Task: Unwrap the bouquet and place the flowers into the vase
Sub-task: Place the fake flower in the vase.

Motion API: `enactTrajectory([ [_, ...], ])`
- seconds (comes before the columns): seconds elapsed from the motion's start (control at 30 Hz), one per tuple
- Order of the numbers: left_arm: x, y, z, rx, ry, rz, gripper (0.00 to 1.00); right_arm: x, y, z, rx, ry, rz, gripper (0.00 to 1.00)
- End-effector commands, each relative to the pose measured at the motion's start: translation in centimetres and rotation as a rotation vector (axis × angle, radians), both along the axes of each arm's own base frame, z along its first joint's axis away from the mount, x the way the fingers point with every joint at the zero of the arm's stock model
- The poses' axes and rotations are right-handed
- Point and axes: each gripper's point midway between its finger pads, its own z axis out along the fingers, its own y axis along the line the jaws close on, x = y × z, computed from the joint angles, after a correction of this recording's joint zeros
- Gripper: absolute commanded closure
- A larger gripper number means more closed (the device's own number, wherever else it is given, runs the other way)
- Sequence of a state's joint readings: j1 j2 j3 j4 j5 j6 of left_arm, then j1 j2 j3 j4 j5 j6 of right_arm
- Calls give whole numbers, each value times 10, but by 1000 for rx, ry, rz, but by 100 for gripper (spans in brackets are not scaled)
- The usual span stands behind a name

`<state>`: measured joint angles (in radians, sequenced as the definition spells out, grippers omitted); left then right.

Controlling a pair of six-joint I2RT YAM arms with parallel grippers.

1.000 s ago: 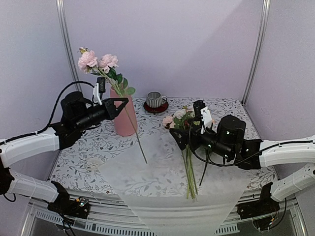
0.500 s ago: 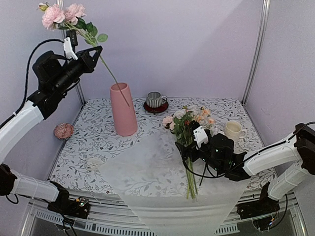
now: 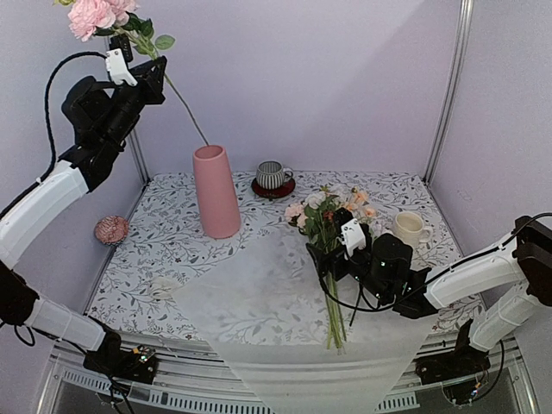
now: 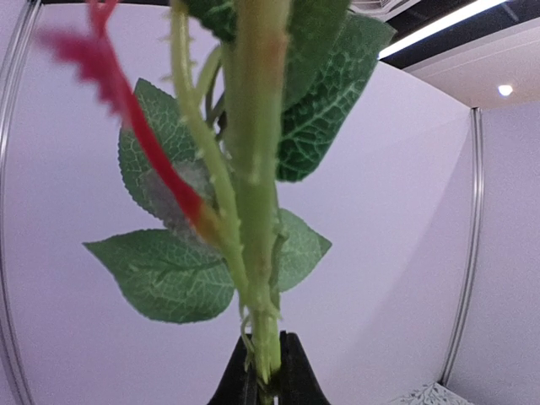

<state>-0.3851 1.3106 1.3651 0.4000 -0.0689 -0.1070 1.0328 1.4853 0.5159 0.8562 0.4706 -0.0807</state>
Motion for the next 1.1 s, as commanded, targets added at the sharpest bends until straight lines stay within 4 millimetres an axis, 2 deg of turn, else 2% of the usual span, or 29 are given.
enactTrajectory([
  [0.0, 8, 9, 9, -12, -49, 36, 100, 4, -3, 6, 14, -22, -24, 1],
  [0.2, 28, 5, -21, 4, 14, 39, 100, 3, -2, 7, 19, -21, -19, 1],
  [0.43, 59, -5, -82, 41, 213, 26, 100, 3, -1, 7, 19, -19, -13, 1],
  [0.87, 84, -19, -193, 99, 536, -5, 100, 4, 3, 3, 3, -11, -7, 1],
  [1.07, 92, -25, -225, 113, 645, -20, 100, 5, 6, 1, -3, -8, 0, 1],
])
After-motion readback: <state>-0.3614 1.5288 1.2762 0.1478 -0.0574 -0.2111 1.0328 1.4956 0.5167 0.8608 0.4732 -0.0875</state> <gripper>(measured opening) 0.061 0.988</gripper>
